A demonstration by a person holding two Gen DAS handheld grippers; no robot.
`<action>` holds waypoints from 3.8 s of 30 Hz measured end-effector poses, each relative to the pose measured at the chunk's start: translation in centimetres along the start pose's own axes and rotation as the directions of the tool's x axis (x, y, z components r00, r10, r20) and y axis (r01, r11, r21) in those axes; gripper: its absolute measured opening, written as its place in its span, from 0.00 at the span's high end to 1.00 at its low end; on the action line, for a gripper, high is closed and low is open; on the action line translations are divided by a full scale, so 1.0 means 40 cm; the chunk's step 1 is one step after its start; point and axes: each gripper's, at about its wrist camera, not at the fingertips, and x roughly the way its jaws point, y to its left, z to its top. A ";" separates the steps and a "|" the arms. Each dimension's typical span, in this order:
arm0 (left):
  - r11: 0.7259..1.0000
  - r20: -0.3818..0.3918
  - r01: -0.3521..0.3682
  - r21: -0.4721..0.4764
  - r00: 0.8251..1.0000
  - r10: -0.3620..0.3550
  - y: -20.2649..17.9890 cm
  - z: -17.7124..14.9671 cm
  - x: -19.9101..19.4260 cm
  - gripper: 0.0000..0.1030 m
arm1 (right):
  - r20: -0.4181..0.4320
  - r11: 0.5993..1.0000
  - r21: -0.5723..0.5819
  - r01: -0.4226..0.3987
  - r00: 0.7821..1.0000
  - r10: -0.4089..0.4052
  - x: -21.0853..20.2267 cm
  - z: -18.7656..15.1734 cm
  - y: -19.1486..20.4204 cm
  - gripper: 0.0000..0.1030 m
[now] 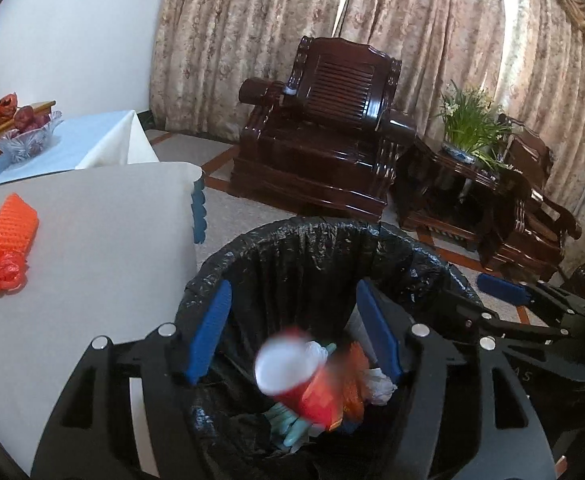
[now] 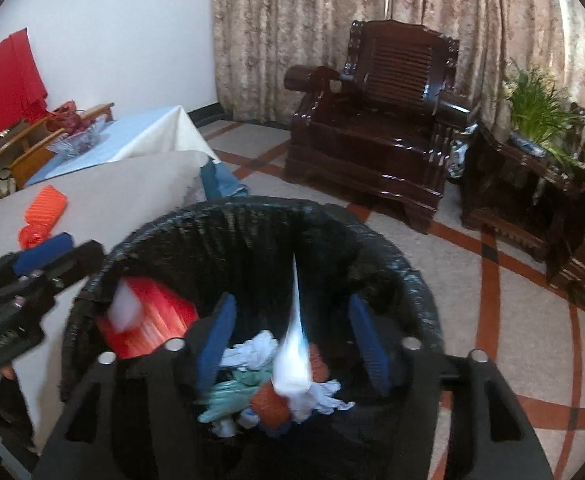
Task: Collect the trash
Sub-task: 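Carry red packet and blue tube over the bin and open both tools, then return both tools to the orange mesh and red plastic bag, then grasp the red plastic bag with the left tool while the right tool grasps orange mesh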
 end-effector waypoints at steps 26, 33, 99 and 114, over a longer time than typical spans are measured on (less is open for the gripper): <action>0.873 0.117 -0.436 -0.220 0.876 0.467 0.518 0.023 -0.317 0.12 | 0.128 0.935 -0.153 -0.319 0.932 0.338 0.019 0.160 0.496 0.06; 0.837 0.092 -0.478 -0.268 0.852 0.516 0.650 0.010 -0.329 0.12 | 0.136 0.912 -0.185 -0.366 0.910 0.393 0.095 0.174 0.658 0.06; 0.755 -0.073 -0.561 -0.341 0.816 0.573 0.990 -0.024 -0.254 0.64 | -0.120 0.836 -0.270 -0.478 0.878 0.463 0.391 0.182 1.127 0.49; 0.776 -0.030 -0.539 -0.327 0.827 0.561 0.900 0.005 -0.300 0.64 | -0.055 0.804 -0.265 -0.532 0.841 0.539 0.254 0.194 1.004 0.85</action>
